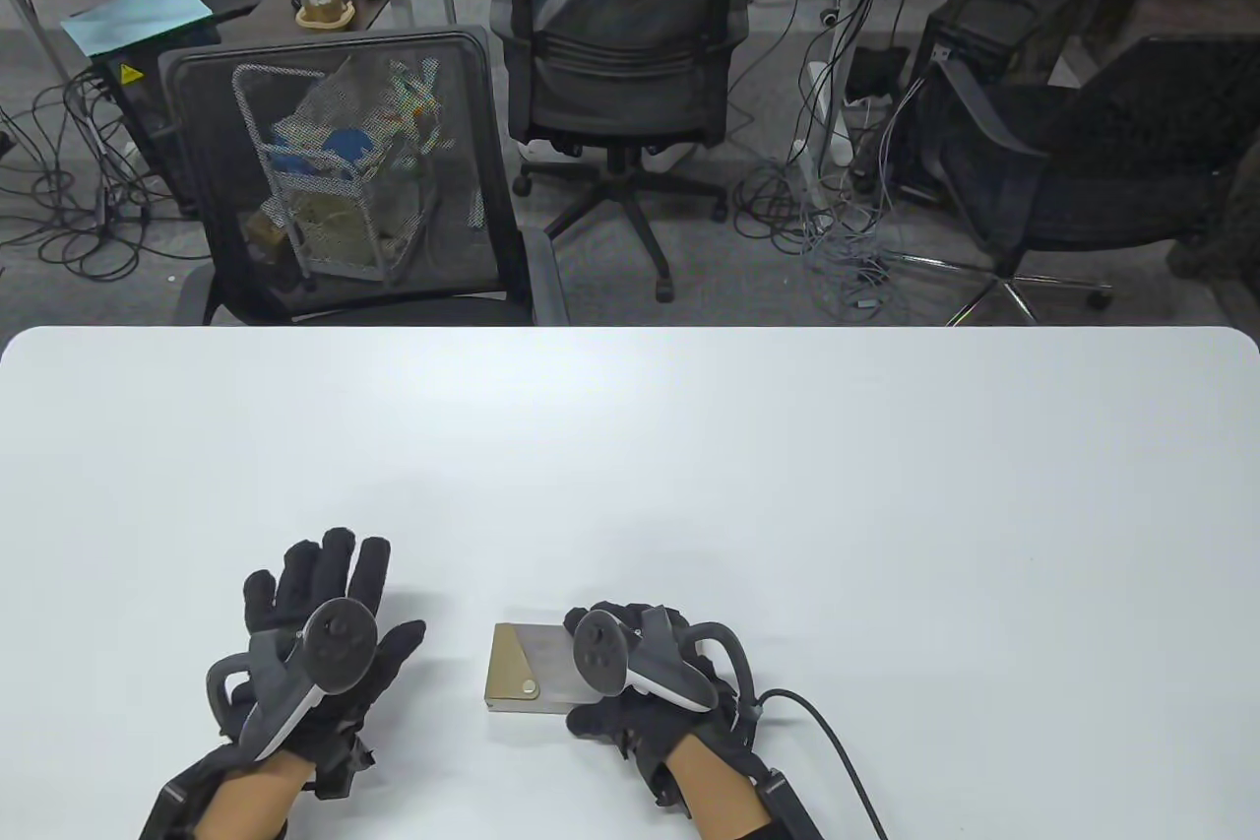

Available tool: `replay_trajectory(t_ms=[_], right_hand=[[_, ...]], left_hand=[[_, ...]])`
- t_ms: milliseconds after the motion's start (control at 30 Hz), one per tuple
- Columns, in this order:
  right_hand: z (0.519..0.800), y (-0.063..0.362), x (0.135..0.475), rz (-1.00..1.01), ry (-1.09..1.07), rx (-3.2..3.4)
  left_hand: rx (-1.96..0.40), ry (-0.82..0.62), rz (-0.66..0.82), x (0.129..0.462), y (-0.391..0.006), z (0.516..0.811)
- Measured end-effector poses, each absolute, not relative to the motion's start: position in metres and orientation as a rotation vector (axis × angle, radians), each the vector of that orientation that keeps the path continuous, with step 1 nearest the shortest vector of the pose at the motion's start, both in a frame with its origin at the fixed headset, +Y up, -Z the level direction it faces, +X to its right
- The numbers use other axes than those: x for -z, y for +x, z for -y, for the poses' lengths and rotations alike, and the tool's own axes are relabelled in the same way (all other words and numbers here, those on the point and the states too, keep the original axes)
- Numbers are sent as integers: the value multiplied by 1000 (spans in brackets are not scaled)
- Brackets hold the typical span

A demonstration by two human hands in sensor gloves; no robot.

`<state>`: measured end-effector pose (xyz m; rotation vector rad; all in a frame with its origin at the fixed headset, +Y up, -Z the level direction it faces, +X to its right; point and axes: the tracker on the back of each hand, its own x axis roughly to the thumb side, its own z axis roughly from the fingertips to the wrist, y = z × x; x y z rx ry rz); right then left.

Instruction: Pack snap-button pull-out pencil case

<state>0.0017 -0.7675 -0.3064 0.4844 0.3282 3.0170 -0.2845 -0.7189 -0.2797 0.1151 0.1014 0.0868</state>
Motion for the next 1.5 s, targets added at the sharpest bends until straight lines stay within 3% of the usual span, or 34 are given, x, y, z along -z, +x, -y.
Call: replay_trajectory(t_ms=[100,500,767,933,1167,1233,1500], right_hand=[[768,2,307,-332,483,-3010],[758,14,308,-371,494,-2905],[703,62,293,221,444,-3017],[688,107,280,254,334,-3083],[714,153,269,291,197,-2978],[717,155,268,225,178,-2970],[723,153,267,273,206,-2987]], left_hand=[[-84,176,-76,273,-284,723],[-55,180,-57,270,-280,728],[-36,173,-49,269,-277,729],[-22,177,-44,269,-275,730],[-12,194,-37,268,-273,730],[-8,193,-36,268,-272,730],[9,210,-26,269,-272,730]])
